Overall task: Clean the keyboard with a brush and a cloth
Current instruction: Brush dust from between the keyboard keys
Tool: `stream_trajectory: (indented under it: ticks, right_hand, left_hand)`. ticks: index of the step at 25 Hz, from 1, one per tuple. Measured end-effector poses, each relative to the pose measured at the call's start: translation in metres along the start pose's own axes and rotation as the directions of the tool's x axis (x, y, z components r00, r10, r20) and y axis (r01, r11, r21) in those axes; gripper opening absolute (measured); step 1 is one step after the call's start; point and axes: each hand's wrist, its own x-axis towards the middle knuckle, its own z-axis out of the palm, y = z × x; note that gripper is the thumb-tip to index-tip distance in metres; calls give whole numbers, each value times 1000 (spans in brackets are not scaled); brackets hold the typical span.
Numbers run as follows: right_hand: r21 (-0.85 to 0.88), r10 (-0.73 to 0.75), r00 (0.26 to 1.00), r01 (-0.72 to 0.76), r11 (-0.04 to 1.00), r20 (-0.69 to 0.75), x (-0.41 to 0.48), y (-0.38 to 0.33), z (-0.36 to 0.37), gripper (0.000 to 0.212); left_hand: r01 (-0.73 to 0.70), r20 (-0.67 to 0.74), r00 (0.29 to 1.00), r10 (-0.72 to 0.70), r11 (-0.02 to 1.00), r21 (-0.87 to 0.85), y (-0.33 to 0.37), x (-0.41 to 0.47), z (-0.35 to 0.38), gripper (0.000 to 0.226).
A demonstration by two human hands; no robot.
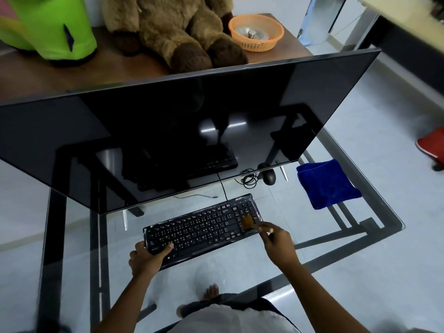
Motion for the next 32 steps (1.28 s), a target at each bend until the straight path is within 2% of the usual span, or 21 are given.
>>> stream_trajectory:
  ticks: [2,4,11,18,21,23,26,29,32]
  right_hand:
    - [31,37,998,-35,999,-53,-7,1,0,20]
    - [32,-6,999,8,999,-43,-12,0,2,20]
    - [20,43,997,-41,999,-62,-16,-8,6,16]
    - [19,-85,993,84,996,87,-15,-25,18,16]
    - [75,-71,995,66,995,68,-15,-33,21,15]
    - [81,-94,988,84,993,124,-14,-37,22,17]
    - [89,-86,994,80,993,66,-14,-41,22,15]
    - [182,-101,969,59,981,228,-13,-40,27,22]
    - [420,64,981,-136,897,181,-12,-39,23,23]
  left_hand:
    - [7,2,1000,-7,1000,-1,-1,1,0,97]
    - [19,1,1000,-19,1000,4,0,1,1,98]
    - [9,3,1000,-9,999,31,2,-3,-1,97]
    - [-2,43,999,1,1000,27,3,0,-7,95]
    - [-9,40,999,8,1000,23,5,-3,-9,94]
    - [-12,39,999,11,1000,16,6,-4,-10,94]
    - [-13,45,999,12,1000,22,7,-5,-11,94]
    - [-3,43,999,2,1000,19,6,-5,-10,95]
    - [10,46,999,-12,999,48,6,-1,-8,97]
